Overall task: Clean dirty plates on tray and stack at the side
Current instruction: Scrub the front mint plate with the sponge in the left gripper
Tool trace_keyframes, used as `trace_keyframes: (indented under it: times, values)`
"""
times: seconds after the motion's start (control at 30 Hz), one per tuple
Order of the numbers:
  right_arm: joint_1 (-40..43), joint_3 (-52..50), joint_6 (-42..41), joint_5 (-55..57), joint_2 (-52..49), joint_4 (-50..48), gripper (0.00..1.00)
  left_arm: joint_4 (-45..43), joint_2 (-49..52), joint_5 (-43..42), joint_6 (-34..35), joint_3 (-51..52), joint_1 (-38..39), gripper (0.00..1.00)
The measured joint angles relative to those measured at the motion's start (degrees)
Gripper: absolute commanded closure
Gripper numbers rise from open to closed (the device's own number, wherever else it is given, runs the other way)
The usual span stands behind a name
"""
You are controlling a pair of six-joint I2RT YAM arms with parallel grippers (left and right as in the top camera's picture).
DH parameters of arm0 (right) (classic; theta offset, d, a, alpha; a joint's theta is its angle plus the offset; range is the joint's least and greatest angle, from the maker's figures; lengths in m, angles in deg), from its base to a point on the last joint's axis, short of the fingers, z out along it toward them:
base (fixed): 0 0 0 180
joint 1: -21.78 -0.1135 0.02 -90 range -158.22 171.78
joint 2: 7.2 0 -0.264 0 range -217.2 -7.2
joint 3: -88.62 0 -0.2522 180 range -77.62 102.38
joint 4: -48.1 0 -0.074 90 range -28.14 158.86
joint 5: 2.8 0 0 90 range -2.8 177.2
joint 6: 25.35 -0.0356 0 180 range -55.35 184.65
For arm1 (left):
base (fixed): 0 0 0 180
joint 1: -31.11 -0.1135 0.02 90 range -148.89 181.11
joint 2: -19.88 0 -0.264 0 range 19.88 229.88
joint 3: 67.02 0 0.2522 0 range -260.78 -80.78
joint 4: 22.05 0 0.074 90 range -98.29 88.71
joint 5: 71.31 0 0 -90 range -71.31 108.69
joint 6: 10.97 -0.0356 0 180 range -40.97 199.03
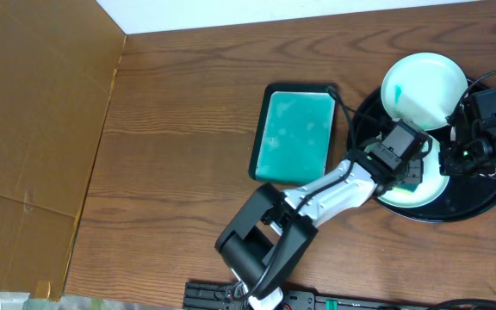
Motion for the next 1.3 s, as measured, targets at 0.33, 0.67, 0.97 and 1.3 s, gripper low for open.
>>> trace_keyframes:
  times: [0.33, 0.67, 0.97, 1.3]
  values:
    - [0.00, 0.11, 0.00, 0.02, -0.02, 0.17, 0.99, 0.22, 0.87, 1.97, -3.45, 0.00, 0.61, 0.44]
    - [0.00, 0.11, 0.00, 0.02, -0.02, 0.22, 0.99, 0.79, 1.60, 1.92, -4.15, 0.00, 0.94, 0.52]
    - [0.00, 0.11, 0.02, 0.02, -0.04, 0.26, 0.99, 0.72, 1.60, 1.73, -5.03, 0.00, 1.05, 0.91]
    - [0.00, 0.24, 0.00, -0.57, -0.09, 0.90, 0.99, 5.55, 1.57, 15.89, -5.88, -0.02, 1.40, 0.92]
